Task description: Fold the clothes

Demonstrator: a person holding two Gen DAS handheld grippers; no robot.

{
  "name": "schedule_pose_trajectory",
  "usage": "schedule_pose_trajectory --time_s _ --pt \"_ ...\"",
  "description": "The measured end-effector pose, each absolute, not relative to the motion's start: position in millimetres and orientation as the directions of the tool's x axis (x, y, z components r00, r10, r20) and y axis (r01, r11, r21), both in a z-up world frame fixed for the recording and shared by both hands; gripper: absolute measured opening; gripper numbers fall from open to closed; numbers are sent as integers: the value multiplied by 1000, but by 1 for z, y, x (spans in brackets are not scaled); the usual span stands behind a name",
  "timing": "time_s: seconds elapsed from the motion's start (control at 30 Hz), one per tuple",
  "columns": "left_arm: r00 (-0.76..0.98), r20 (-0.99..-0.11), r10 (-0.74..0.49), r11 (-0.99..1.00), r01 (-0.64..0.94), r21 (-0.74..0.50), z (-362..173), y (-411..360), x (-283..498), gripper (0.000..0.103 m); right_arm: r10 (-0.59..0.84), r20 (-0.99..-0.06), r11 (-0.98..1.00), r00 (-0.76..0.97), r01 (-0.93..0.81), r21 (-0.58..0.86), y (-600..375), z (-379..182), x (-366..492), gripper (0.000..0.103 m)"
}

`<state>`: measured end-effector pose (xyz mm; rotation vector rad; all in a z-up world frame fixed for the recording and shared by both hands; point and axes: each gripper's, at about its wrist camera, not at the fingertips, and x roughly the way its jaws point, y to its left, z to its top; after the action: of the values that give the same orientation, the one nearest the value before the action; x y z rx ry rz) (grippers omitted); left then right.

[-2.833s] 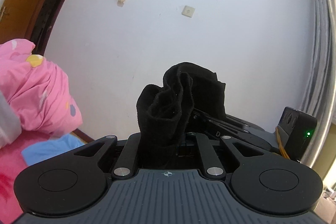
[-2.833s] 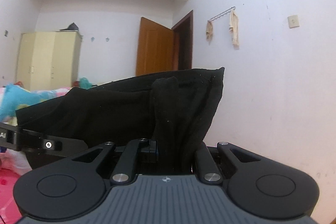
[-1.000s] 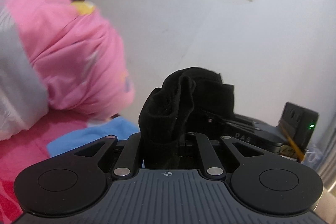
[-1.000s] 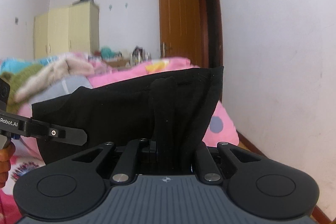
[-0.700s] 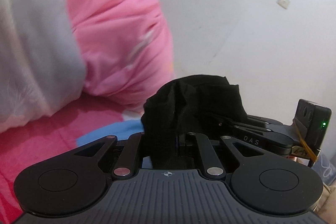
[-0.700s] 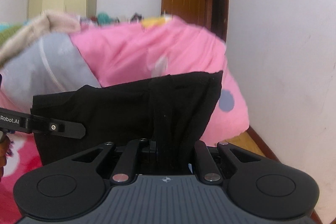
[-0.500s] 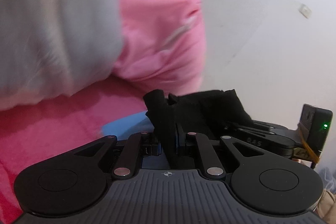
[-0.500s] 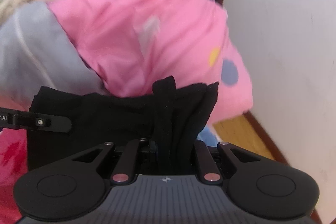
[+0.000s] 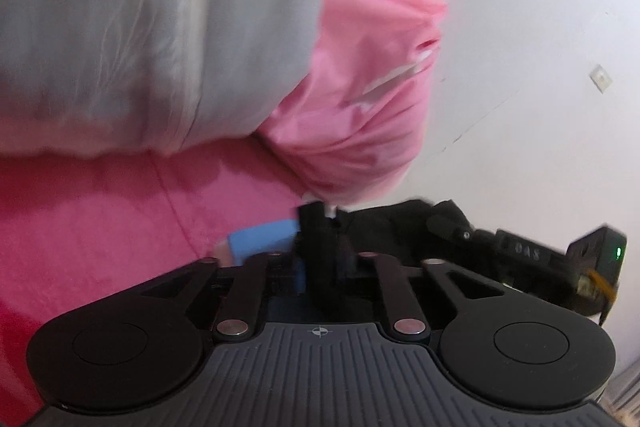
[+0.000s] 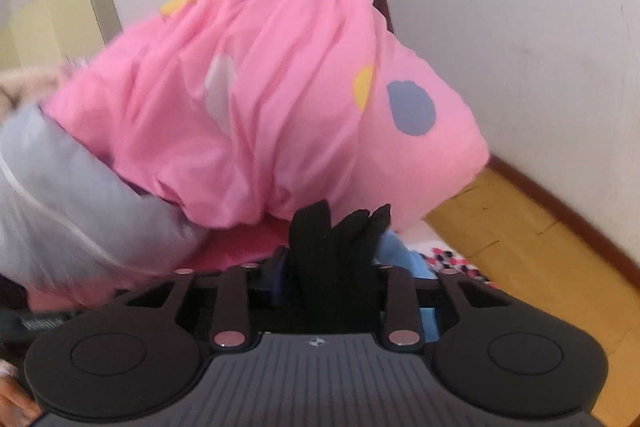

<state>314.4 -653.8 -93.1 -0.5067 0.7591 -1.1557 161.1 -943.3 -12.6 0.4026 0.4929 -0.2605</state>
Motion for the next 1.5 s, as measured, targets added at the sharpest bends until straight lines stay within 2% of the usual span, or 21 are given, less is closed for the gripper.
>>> schedule_pose_trajectory --time_s 0.1,0.17,0.23,0.27,0.3,0.33,0.37,0.43,0.5,0.57,0.6,0.73,0.83,0.87,1.0,1.03,1.13,1.2,1.33,1.43,1.5 --pt "235 -225 -946 325 633 -703 -86 -642 308 7 -128 -459 892 879 304 334 -943 -7 160 12" --pt "250 -238 -939 344 627 -699 -86 -643 308 7 -139 -455 889 879 313 333 -944 -8 164 12" --pt "261 -291 -921 391 597 -701 -95 -646 312 9 -168 -483 871 859 358 335 -948 -14 171 13" --pt "262 -321 -910 414 582 -700 -100 -648 314 12 -176 -529 859 831 392 331 -951 -20 179 17" --pt "259 -343 -903 430 563 -706 -105 -648 317 14 -193 -598 842 778 444 306 -955 -25 187 30" --pt "250 -345 -905 426 544 -723 -108 -646 320 15 -213 -649 827 731 488 279 -958 -28 193 32" --pt "240 -343 -908 419 526 -741 -110 -645 324 17 -219 -653 820 725 500 279 -959 -27 193 33" --pt "242 -344 -907 420 502 -756 -112 -641 329 24 -246 -606 817 756 498 290 -959 -17 185 44" --pt "280 -348 -894 446 500 -743 -108 -637 330 41 -350 -535 785 769 553 281 -960 -4 169 68" --pt "299 -347 -889 456 501 -735 -105 -634 330 41 -334 -511 782 792 535 319 -959 3 162 66" --pt "301 -350 -887 460 507 -729 -104 -634 329 41 -311 -503 785 806 517 342 -959 6 159 60" --pt "335 -359 -871 491 565 -663 -98 -632 309 41 -122 -576 847 808 388 365 -940 -1 184 51" --pt "378 -341 -861 509 623 -594 -85 -625 291 41 -184 -670 824 720 484 294 -939 -20 211 48" --pt "400 -322 -858 513 646 -565 -78 -622 285 41 -235 -671 796 704 535 283 -941 -23 213 36" --pt "448 -248 -859 512 730 -453 -53 -619 265 42 -390 -504 770 770 573 280 -930 3 181 36" --pt "455 -229 -860 509 749 -424 -47 -619 260 42 -382 -473 782 794 551 293 -924 11 167 36" --pt "455 -285 -844 534 770 -350 -57 -637 256 42 -280 -456 839 845 446 311 -900 25 127 36" --pt "456 -325 -829 547 781 -300 -65 -649 254 42 -215 -493 902 843 366 231 -869 22 107 35" --pt "460 -402 -792 565 801 -197 -80 -673 249 42 -199 -549 978 812 201 -57 -789 -10 81 32" --pt "464 -415 -783 578 789 -208 -83 -670 254 42 -202 -562 955 802 36 -293 -732 -36 53 32" --pt "472 -414 -778 588 779 -217 -82 -668 257 42 -171 -576 923 799 -75 -378 -708 -41 45 32"
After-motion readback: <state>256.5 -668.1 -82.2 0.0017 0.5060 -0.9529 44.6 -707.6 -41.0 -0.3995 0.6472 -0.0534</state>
